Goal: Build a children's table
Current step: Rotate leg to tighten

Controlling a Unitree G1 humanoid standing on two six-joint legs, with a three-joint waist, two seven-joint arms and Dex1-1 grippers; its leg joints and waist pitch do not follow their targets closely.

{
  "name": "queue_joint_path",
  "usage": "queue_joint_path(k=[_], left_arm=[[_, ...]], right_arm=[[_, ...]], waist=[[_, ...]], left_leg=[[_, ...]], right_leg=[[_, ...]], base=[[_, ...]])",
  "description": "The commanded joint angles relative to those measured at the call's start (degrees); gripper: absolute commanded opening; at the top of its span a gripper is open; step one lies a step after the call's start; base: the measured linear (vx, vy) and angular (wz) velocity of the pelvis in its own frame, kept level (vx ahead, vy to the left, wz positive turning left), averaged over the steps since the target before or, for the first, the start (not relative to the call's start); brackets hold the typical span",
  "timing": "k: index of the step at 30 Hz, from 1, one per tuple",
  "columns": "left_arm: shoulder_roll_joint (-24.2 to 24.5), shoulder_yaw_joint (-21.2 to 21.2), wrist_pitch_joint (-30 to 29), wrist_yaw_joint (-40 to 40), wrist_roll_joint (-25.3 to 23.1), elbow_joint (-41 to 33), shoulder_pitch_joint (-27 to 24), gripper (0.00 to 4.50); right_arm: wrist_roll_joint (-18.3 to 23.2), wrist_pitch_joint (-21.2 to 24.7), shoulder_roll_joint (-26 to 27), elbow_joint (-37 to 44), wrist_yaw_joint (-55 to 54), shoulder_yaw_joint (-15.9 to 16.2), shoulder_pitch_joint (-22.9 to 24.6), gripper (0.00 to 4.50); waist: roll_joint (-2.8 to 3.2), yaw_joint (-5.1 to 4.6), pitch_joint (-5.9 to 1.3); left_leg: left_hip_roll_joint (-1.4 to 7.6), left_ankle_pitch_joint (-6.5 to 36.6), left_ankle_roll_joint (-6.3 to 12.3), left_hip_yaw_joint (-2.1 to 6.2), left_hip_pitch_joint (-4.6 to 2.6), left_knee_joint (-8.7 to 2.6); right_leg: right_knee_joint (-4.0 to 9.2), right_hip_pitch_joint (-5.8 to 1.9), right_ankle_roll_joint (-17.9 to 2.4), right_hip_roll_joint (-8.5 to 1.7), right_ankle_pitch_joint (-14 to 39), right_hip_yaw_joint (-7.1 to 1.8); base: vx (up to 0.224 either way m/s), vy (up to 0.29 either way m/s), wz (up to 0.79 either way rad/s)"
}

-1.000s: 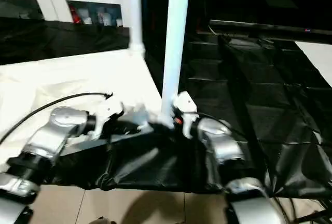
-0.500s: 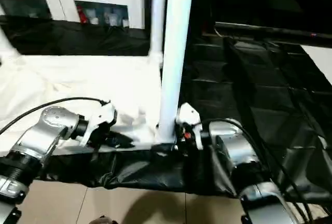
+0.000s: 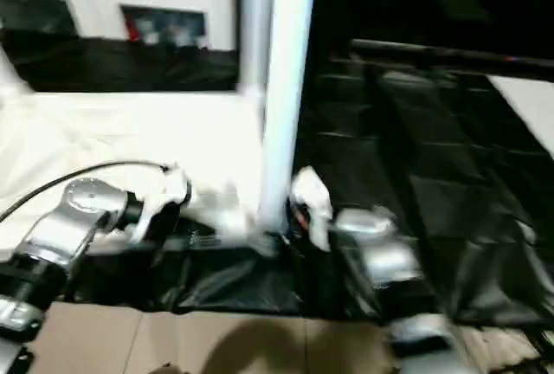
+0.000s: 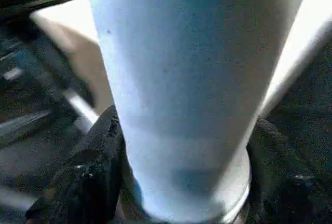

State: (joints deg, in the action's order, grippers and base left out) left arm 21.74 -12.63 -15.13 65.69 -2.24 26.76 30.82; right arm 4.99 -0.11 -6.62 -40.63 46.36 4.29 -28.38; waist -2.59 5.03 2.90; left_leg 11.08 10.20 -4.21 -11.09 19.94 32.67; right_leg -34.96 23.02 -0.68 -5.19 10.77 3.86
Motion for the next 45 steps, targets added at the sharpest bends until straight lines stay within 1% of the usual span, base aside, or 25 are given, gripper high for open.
queue_joint_path(k=[1, 2, 3, 5, 6, 8, 9, 11, 12, 13, 16, 17, 19, 20, 21, 23, 26, 28, 29, 32, 35, 36, 39, 43, 45], left_arm=[[-4.90, -1.08, -1.23, -5.72, 0.24, -0.67, 2.34, 0.00], [-7.31, -0.73, -3.00, -10.10, -0.48, -0.05, 3.03, 0.00], [-7.82, -0.80, -3.13, -10.61, -0.55, 0.04, 3.11, 0.00], [-9.98, -1.37, -3.49, -12.36, -0.69, 0.26, 3.44, 0.00], [-10.75, -1.60, -3.36, -12.47, -0.73, 0.26, 3.62, 0.00], [-11.08, -1.62, -3.37, -12.57, -0.81, 0.24, 3.69, 0.00], [-11.04, -1.74, -2.27, -11.67, -0.69, 0.52, 4.09, 0.00], [-10.80, -1.73, -1.89, -11.07, -0.50, 0.57, 4.25, 0.00], [-10.35, -1.72, -1.07, -10.39, -0.40, 0.57, 4.31, 0.00], [-10.16, -1.69, -0.76, -10.25, -0.45, 0.48, 4.31, 0.00], [-9.12, -1.76, -0.39, -8.67, -0.20, 0.15, 3.89, 0.00], [-7.55, -2.03, 0.46, -5.14, 0.76, -0.64, 2.97, 0.00], [-5.79, -2.52, 1.80, -0.66, 1.96, -1.71, 2.07, 0.00], [-5.79, -2.52, 1.80, -0.66, 1.96, -1.71, 2.07, 0.00], [-4.75, -2.67, 1.63, 1.38, 2.43, -2.13, 1.81, 0.00], [-3.56, -2.87, 2.22, 3.65, 2.75, -2.15, 1.72, 0.00], [-2.43, -2.91, 2.70, 5.79, 3.07, -1.66, 1.90, 0.00], [-0.95, -3.05, 3.49, 9.03, 3.80, -1.09, 2.25, 0.00], [-0.19, -3.22, 3.50, 10.82, 4.33, -0.97, 2.43, 0.00], [0.26, -3.38, 3.17, 11.63, 4.46, -0.94, 2.58, 0.00], [1.03, -3.48, 3.82, 12.96, 4.58, -0.01, 3.32, 0.00], [1.26, -3.50, 3.84, 13.48, 4.67, 0.08, 3.42, 0.00], [1.54, -3.59, 3.58, 14.11, 4.80, 0.02, 3.38, 0.00], [1.75, -3.77, 3.35, 14.32, 4.92, -0.11, 3.14, 0.00], [1.65, -3.69, 3.33, 13.74, 4.66, -0.15, 2.93, 0.00]], right_arm=[[-1.50, 2.46, 5.16, -3.63, -5.40, 2.94, -0.73, 2.72], [-1.67, 4.31, 7.87, -5.81, -12.45, 1.68, -2.20, 2.72], [-1.62, 4.25, 8.32, -6.05, -13.27, 1.50, -2.45, 2.72], [-1.30, 3.51, 10.32, -6.77, -16.08, 0.52, -3.48, 2.72], [-1.48, 2.53, 10.89, -7.06, -17.01, 0.02, -3.98, 3.27], [-1.72, 1.95, 11.10, -7.34, -17.60, -0.19, -4.25, 3.40], [-0.94, 1.84, 10.79, -7.27, -16.58, -1.04, -4.66, 3.43], [-0.77, 1.82, 10.28, -6.94, -15.83, -1.12, -4.66, 3.63], [-0.73, 1.71, 9.40, -6.54, -14.42, -1.02, -4.57, 3.75], [-0.88, 1.55, 8.93, -6.54, -14.01, -0.90, -4.62, 3.91], [-1.04, 1.27, 7.16, -5.99, -11.41, -0.49, -4.32, 4.00], [-2.35, -0.22, 4.05, -5.22, -7.58, 1.11, -3.77, 4.18], [-2.81, -1.71, 1.17, -4.38, -3.00, 2.19, -3.30, 4.38], [-2.81, -1.71, 1.17, -4.38, -3.00, 2.19, -3.30, 4.38], [-2.43, -2.37, -0.57, -3.58, 1.12, 2.78, -2.95, 4.38], [-2.05, -3.15, -2.62, -2.64, 6.45, 3.55, -2.51, 4.38], [-1.49, -3.22, -5.14, -1.35, 13.46, 4.81, -1.93, 4.38], [-0.66, -2.35, -7.75, 0.17, 20.84, 7.01, -1.13, 4.38], [-0.34, -1.89, -9.06, 0.92, 24.42, 8.37, -0.70, 4.38], [-0.26, -1.62, -9.63, 1.36, 26.26, 9.07, -0.44, 4.11], [-0.88, -1.40, -10.06, 1.80, 28.22, 10.23, -0.20, 4.11], [-0.81, -1.31, -9.81, 2.22, 28.40, 10.33, 0.05, 3.76], [-0.38, -0.71, -9.37, 3.34, 29.02, 10.65, 0.73, 3.72], [-0.29, -0.40, -9.07, 4.38, 29.53, 11.39, 1.73, 3.28], [-0.30, -0.25, -8.71, 4.37, 29.15, 11.33, 1.90, 3.21]], waist=[[0.97, 0.08, -2.85], [0.91, -0.27, -2.81], [0.82, -0.25, -2.83], [1.22, -0.15, -3.00], [1.35, -0.05, -3.09], [1.17, -0.04, -3.28], [1.84, 0.06, -3.37], [1.42, -0.02, -3.60], [1.47, -0.03, -3.56], [1.45, -0.08, -3.51], [1.44, -0.06, -3.35], [1.26, -0.10, -3.29], [1.25, 0.07, -3.36], [1.25, 0.07, -3.36], [1.20, 0.06, -3.44], [1.02, 0.40, -3.33], [1.04, 0.65, -3.27], [0.70, 0.94, -3.20], [0.82, 1.22, -3.23], [0.87, 1.63, -3.27], [0.88, 1.67, -3.23], [0.84, 1.66, -3.26], [0.79, 1.71, -3.29], [0.85, 1.81, -3.29], [0.85, 1.83, -3.24]], left_leg=[[2.47, 19.50, -1.70, 1.69, -0.58, -4.62], [2.37, 19.81, -1.98, 1.60, -0.55, -4.67], [2.23, 20.26, -2.13, 1.57, -0.75, -4.60], [2.22, 19.24, -1.80, 1.36, -0.70, -4.43], [2.17, 18.89, -1.49, 1.31, -0.69, -4.40], [2.11, 17.29, -0.96, 1.29, -0.20, -4.39], [2.06, 16.56, -0.67, 1.28, -0.21, -4.28], [2.01, 14.66, -0.09, 1.12, -0.16, -4.08], [2.00, 13.43, 0.36, 1.07, -0.05, -4.03], [1.99, 13.46, 0.58, 0.99, -0.04, -4.01], [2.05, 15.03, 0.91, 1.00, -0.07, -4.04], [2.10, 15.20, 0.87, 1.00, -0.08, -4.10], [2.15, 14.62, 1.44, 1.01, 0.03, -3.97], [2.15, 14.62, 1.44, 1.01, 0.03, -3.97], [2.20, 13.77, 1.74, 0.94, -0.04, -3.87], [2.23, 13.49, 2.59, 0.82, -0.12, -3.75], [2.42, 13.30, 2.84, 0.78, -0.08, -3.78], [2.44, 13.64, 2.90, 0.71, -0.03, -3.73], [2.47, 13.34, 3.15, 0.72, -0.02, -3.69], [2.61, 12.91, 3.32, 0.64, -0.17, -3.62], [2.56, 13.59, 2.34, 0.77, -0.18, -3.76], [2.54, 13.70, 2.15, 0.80, -0.14, -3.76], [2.51, 13.05, 2.19, 0.79, -0.13, -3.75], [2.53, 13.09, 2.21, 0.81, -0.10, -3.77], [2.54, 13.80, 1.93, 0.82, -0.17, -3.83]], right_leg=[[5.42, -1.68, -8.61, -3.85, 24.76, -2.76], [5.46, -1.68, -8.89, -3.58, 23.80, -2.73], [5.57, -1.58, -8.85, -3.57, 24.09, -2.70], [5.37, -1.61, -9.42, -3.56, 20.50, -2.94], [5.21, -1.71, -9.80, -3.41, 18.60, -2.89], [4.77, -2.18, -10.32, -3.27, 15.28, -2.78], [4.61, -2.25, -10.58, -3.31, 13.76, -2.81], [4.24, -2.48, -11.58, -3.09, 9.45, -2.79], [3.99, -2.56, -12.24, -3.01, 7.17, -2.75], [4.01, -2.56, -12.44, -2.99, 6.88, -2.73], [4.32, -2.68, -12.51, -3.21, 9.65, -2.72], [4.44, -2.65, -12.29, -3.24, 10.73, -2.75], [4.27, -2.73, -12.34, -3.26, 10.19, -2.72], [4.27, -2.73, -12.34, -3.26, 10.19, -2.72], [4.05, -2.74, -13.20, -3.26, 8.26, -2.75], [3.96, -2.75, -13.58, -3.15, 7.59, -2.72], [3.92, -2.82, -13.89, -3.12, 8.14, -2.61], [4.03, -2.86, -13.69, -3.18, 9.71, -2.61], [3.98, -2.89, -13.39, -3.20, 10.22, -2.60], [3.84, -2.63, -13.85, -3.25, 9.47, -2.63], [4.02, -2.62, -13.63, -3.35, 11.32, -2.59], [3.98, -2.66, -13.51, -3.35, 11.42, -2.60], [3.90, -2.69, -13.63, -3.33, 10.53, -2.60], [3.89, -2.68, -13.62, -3.36, 10.55, -2.57], [4.04, -2.62, -13.46, -3.40, 11.75, -2.58]], base=[[0.000, 0.000, 0.00], [0.000, 0.000, 0.00], [0.000, 0.000, 0.00], [0.000, 0.000, 0.00], [0.000, 0.000, 0.00], [0.000, 0.000, 0.00], [0.000, 0.000, 0.00], [0.000, 0.000, 0.00], [0.000, 0.000, 0.00], [0.000, 0.000, 0.00], [0.000, 0.000, 0.00], [0.000, 0.000, 0.00], [0.000, 0.000, 0.00], [0.000, 0.000, 0.00], [0.000, 0.000, 0.00], [0.000, 0.000, 0.00], [0.000, 0.000, 0.00], [0.000, 0.000, 0.00], [0.000, 0.000, 0.00], [0.000, 0.000, 0.00], [0.000, 0.000, 0.00], [0.000, 0.000, 0.00], [0.000, 0.000, 0.00], [0.000, 0.000, 0.00], [0.000, 0.000, 0.00]])
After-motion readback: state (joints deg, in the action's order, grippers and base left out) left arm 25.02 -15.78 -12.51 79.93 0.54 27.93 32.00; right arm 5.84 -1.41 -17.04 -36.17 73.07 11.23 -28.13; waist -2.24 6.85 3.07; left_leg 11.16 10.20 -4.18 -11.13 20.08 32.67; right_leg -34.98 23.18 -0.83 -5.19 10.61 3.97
